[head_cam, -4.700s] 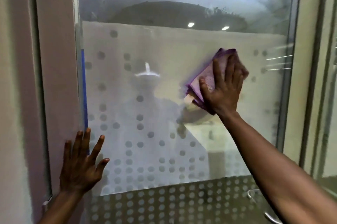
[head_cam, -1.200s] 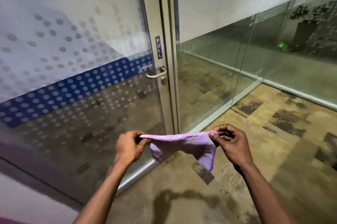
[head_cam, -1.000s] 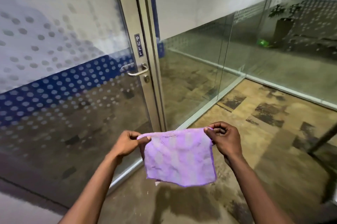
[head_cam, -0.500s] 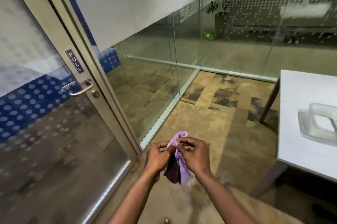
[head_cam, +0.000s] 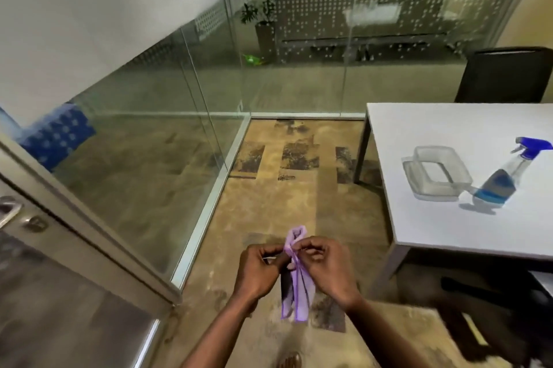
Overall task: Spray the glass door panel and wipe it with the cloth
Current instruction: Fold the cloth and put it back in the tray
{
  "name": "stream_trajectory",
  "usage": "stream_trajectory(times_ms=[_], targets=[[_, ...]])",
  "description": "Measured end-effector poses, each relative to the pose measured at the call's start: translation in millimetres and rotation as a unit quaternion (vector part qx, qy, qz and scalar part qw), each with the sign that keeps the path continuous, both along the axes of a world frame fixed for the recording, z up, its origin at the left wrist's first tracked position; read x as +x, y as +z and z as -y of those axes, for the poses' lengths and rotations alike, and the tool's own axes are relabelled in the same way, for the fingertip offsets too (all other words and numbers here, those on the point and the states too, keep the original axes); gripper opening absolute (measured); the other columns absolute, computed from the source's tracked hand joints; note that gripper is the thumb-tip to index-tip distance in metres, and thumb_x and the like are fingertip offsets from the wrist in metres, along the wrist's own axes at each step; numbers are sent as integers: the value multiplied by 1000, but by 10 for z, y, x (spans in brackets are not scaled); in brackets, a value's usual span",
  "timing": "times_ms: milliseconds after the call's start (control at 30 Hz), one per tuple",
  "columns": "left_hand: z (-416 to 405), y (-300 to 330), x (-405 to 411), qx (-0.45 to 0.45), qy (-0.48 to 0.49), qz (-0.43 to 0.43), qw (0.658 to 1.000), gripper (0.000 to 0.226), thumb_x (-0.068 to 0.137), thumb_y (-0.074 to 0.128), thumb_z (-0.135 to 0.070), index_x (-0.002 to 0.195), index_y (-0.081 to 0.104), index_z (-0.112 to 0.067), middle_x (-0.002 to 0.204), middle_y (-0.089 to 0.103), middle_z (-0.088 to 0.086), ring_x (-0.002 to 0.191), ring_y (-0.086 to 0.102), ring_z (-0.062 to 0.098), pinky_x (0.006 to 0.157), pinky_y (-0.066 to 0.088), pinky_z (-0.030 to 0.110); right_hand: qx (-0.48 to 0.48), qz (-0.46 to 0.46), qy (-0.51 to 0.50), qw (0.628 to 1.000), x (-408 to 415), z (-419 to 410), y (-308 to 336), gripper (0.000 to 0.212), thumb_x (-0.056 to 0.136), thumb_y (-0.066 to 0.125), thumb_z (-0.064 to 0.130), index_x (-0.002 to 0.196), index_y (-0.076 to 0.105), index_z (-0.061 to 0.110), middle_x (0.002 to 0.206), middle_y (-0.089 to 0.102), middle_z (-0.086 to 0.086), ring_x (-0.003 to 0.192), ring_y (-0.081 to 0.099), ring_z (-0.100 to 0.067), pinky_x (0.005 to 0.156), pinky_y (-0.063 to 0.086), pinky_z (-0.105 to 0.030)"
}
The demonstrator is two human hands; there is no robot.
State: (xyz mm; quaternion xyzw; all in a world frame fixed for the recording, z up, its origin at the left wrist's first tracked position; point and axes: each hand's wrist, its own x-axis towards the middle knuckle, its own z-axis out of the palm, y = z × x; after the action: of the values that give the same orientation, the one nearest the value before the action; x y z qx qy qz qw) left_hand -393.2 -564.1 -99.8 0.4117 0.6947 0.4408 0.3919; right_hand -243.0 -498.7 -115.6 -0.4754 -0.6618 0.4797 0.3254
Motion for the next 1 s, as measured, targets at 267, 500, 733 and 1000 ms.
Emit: stream_trajectory(times_ms=[267, 500, 733, 1000], targets=[[-619, 34, -143, 60, -62, -205, 975, 22, 89, 60, -31, 84, 80, -23, 71, 71, 0, 64, 65, 12, 64, 51, 34, 98, 37, -91, 990, -214, -395, 50, 12, 73, 82, 42, 80, 82, 32, 78, 80, 14, 71, 74, 1, 70, 61, -26], [-892, 143, -303, 19, -175, -133, 975, 25, 98, 57, -24, 92, 81, -28, 67, 76, 7, 53, 69, 14, 48, 52, 26, 99, 63, -116, 986, -232, -580, 88, 5, 80, 86, 30, 82, 82, 29, 73, 78, 14, 70, 74, -1, 65, 54, -15], [-1239, 65, -424, 37, -213, -82, 973, 42, 91, 62, -2, 101, 81, -38, 91, 81, -9, 78, 76, 5, 78, 63, 37, 116, 113, -97, 982, -65, -752, 217, 12, 84, 79, 42, 85, 81, 30, 78, 77, 15, 77, 72, 0, 74, 60, -23], [-1878, 64, -432, 97, -386, -124, 909, 57, 85, 79, -19, 133, 57, -40, 140, 57, -19, 133, 52, 0, 108, 45, 27, 96, 25, -25, 995, 441, -1064, 397, 16, 89, 73, 5, 97, 75, 19, 93, 77, 5, 96, 74, -14, 89, 61, -31]])
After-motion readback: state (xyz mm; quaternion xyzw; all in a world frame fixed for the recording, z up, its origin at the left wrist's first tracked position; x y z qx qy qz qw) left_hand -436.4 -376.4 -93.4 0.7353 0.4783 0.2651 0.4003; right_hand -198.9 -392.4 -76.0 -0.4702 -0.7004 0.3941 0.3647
